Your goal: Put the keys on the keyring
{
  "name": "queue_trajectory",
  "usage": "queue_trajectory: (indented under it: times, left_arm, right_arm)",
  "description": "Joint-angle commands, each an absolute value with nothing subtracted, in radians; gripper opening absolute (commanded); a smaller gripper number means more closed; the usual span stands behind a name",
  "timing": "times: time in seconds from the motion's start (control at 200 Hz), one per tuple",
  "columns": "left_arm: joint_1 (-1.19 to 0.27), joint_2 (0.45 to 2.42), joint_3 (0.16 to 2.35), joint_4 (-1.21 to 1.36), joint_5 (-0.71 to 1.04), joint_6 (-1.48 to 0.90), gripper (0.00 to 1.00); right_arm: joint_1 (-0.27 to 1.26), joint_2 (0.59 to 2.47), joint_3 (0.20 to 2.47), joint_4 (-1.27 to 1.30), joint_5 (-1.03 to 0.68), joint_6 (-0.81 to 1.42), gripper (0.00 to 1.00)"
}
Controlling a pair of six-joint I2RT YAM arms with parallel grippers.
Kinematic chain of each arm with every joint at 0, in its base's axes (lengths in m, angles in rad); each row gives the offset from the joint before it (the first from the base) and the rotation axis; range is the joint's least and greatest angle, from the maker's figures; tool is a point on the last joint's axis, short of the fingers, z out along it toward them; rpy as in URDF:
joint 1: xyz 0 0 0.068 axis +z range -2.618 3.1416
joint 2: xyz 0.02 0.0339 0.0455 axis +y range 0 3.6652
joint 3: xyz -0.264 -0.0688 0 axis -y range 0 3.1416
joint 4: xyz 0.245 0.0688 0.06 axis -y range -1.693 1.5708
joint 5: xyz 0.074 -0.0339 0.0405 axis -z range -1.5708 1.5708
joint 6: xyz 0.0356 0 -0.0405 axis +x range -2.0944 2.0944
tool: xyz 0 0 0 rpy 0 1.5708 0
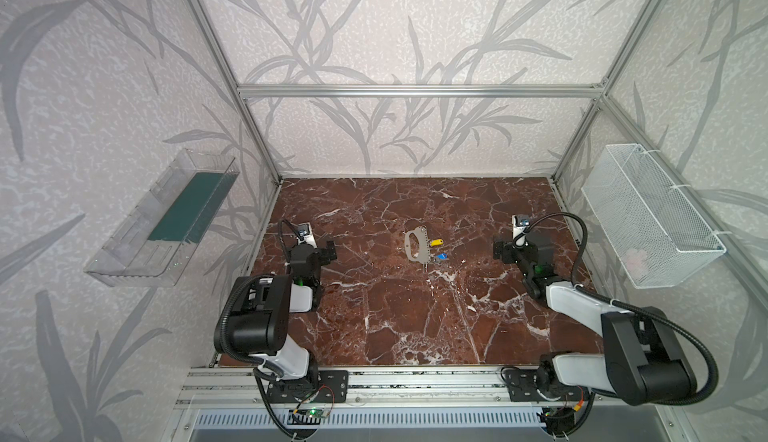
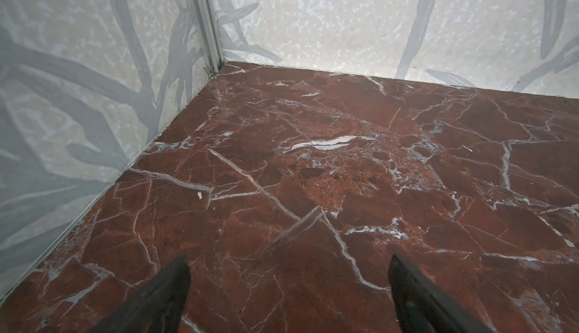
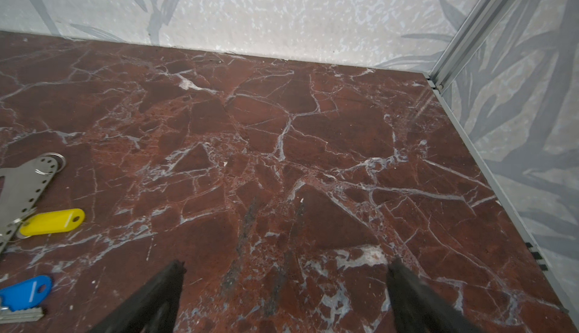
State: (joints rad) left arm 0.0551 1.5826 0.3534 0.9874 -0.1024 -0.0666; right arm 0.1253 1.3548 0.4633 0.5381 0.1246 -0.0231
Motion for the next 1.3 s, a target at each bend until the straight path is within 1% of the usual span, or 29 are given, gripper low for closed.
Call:
queue_trajectory:
  times: [0.0,0.05,0.155,0.25,0.285,0.35,0.4,0.465,1.295]
  left_arm:
    - [0.055,1.566,0.359,0.974,-0.094,-0.057,0.99]
    - [0.055,1.565,0.360,0.974,-0.094,-0.057,0.99]
    - [0.053,1.565,0.361,0.973,-0.093,-0.055,0.99]
    - [0.053,1.565,0.361,0.971,-0.090,-0.054,0.99]
    - [0.053,1.565,0.363,0.971,-0.089,-0.054,0.99]
    - [0.053,1.565,0.362,0.970,-0.089,-0.054,0.99]
    - [0.053,1.564,0.362,0.969,-0.088,-0.053,0.99]
    - [0.053,1.565,0.363,0.970,-0.087,-0.054,0.99]
    - [0.053,1.565,0.363,0.970,-0.087,-0.053,0.99]
  right_arm:
    - [0.098,1.400,0.443,0.696,0.131,-0.028,0.99]
    - [0.080,1.426,0.425,0.732,0.080,-0.019,0.99]
    - [0.041,1.501,0.379,0.893,-0.038,-0.011,0.99]
    - [0.037,1.604,0.342,1.074,-0.148,-0.039,0.99]
    - [0.035,1.584,0.340,1.044,-0.167,-0.051,0.99]
    - [0.034,1.575,0.362,0.986,-0.166,-0.049,0.99]
    - [0.034,1.594,0.361,1.021,-0.176,-0.055,0.99]
    - [0.035,1.588,0.366,1.000,-0.155,-0.052,0.99]
    - [0.035,1.589,0.365,1.003,-0.156,-0.051,0.99]
